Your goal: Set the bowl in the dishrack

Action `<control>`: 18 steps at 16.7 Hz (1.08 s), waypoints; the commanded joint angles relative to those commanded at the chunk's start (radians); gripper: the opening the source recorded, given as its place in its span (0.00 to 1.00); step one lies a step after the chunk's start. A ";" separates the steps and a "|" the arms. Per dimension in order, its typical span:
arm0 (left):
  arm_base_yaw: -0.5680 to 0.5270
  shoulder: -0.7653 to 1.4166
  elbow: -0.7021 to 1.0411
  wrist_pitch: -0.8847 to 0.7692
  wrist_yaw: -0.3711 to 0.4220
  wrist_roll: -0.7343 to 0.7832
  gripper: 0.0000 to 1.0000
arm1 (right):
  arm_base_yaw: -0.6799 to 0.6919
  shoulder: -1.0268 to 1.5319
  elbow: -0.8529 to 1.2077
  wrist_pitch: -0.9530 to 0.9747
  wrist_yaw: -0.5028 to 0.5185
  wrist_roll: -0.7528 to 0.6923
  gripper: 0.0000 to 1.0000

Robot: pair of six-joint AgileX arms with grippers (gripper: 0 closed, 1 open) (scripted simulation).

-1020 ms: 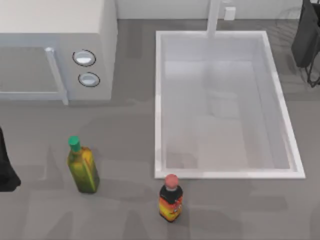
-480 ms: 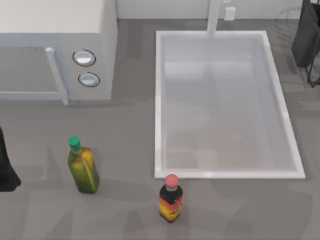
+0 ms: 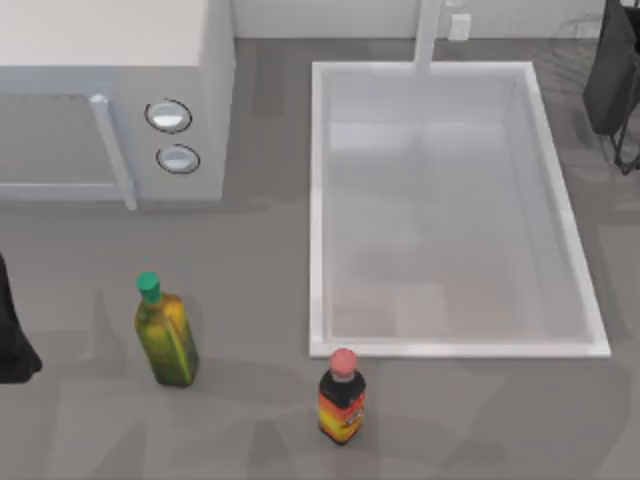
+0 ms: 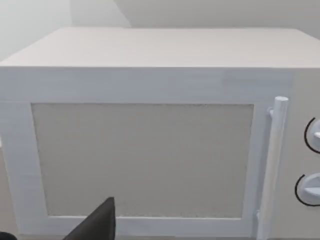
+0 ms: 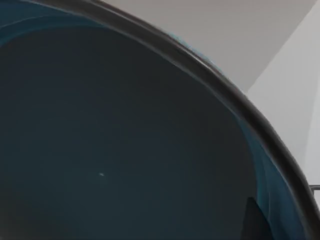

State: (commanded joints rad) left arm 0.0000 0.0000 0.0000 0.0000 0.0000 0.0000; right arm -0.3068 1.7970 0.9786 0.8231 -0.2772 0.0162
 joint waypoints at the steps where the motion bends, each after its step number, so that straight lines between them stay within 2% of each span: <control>1: 0.000 0.000 0.000 0.000 0.000 0.000 1.00 | 0.000 0.000 0.000 0.000 0.000 0.000 0.08; 13: 0.000 0.000 0.000 0.000 0.000 0.000 1.00 | 0.000 0.000 0.000 0.000 0.000 0.000 0.98; 18: 0.000 0.000 0.000 0.000 0.000 0.000 1.00 | 0.000 0.000 0.000 0.000 0.000 0.000 1.00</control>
State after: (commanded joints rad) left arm 0.0000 0.0000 0.0000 0.0000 0.0000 0.0000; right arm -0.3068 1.7970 0.9786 0.8231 -0.2772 0.0162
